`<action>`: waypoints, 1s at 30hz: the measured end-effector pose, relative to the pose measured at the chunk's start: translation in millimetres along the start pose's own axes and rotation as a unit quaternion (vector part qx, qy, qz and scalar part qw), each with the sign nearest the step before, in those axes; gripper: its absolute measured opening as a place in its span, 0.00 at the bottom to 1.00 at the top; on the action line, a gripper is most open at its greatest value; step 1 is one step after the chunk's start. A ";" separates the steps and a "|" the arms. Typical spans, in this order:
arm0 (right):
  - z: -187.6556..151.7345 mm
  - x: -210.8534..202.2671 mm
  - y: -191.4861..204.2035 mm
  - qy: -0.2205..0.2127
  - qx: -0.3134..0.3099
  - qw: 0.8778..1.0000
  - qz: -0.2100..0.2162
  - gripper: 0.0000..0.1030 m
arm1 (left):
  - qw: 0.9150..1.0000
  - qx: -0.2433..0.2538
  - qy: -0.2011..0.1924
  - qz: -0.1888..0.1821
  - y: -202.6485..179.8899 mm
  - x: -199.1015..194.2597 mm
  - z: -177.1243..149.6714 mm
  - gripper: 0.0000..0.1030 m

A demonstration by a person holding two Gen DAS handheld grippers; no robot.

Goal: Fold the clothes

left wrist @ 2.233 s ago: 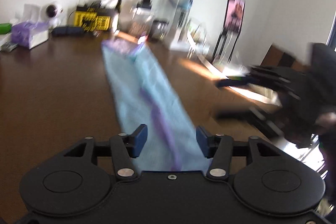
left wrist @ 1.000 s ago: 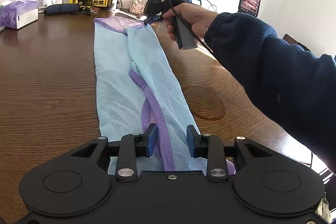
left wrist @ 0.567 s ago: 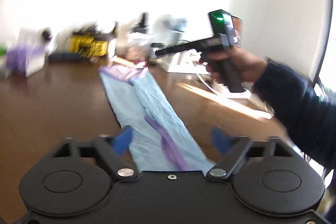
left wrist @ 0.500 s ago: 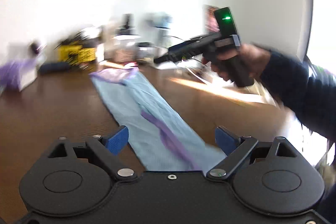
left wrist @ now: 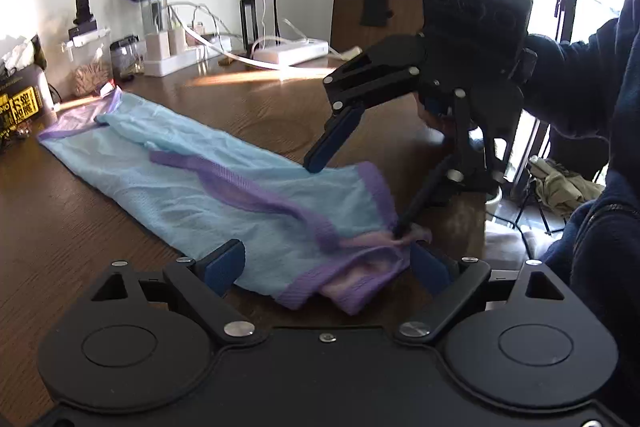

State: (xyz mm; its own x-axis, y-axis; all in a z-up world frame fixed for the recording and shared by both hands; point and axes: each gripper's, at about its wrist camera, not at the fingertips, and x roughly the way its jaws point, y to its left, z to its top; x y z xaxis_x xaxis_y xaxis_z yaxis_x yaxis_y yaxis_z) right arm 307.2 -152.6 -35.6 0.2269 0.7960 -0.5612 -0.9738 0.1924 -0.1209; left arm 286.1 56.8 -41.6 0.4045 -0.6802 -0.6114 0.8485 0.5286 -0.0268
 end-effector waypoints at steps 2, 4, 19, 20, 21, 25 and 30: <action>-0.8 4.3 -7.6 0.010 0.012 1.000 0.012 0.45 | 1.000 0.001 0.002 0.000 4.3 1.8 2.0 0.69; -1.4 6.6 -16.0 0.015 0.031 0.999 0.030 0.29 | 1.000 -0.007 0.003 0.000 6.5 2.3 5.1 0.47; 21.5 -51.0 -17.0 -0.015 0.038 0.998 0.049 0.12 | 0.998 0.023 -0.057 -0.028 21.9 -10.2 48.6 0.13; 25.2 -48.9 -25.5 -0.020 0.042 0.998 0.044 0.12 | 0.998 0.016 -0.061 -0.020 30.4 -8.2 52.6 0.13; 29.7 -44.4 -40.3 -0.024 0.051 0.998 0.035 0.12 | 0.998 0.000 -0.065 -0.011 45.8 -3.7 57.6 0.13; 32.0 -23.7 -76.0 -0.019 0.067 0.998 0.004 0.13 | 0.995 -0.063 -0.068 0.023 86.1 15.6 60.8 0.13; 20.4 0.3 -104.3 0.000 0.079 0.996 -0.037 0.15 | 0.992 -0.100 -0.044 0.068 111.3 39.2 62.7 0.15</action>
State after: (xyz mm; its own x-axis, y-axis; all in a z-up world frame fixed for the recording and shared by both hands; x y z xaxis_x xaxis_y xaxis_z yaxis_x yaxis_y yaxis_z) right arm 409.1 -160.7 -6.4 0.2971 0.7768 -0.5553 -0.9407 0.3379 -0.0307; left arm 417.7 57.1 -19.0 0.5469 -0.6324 -0.5486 0.7029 0.7028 -0.1094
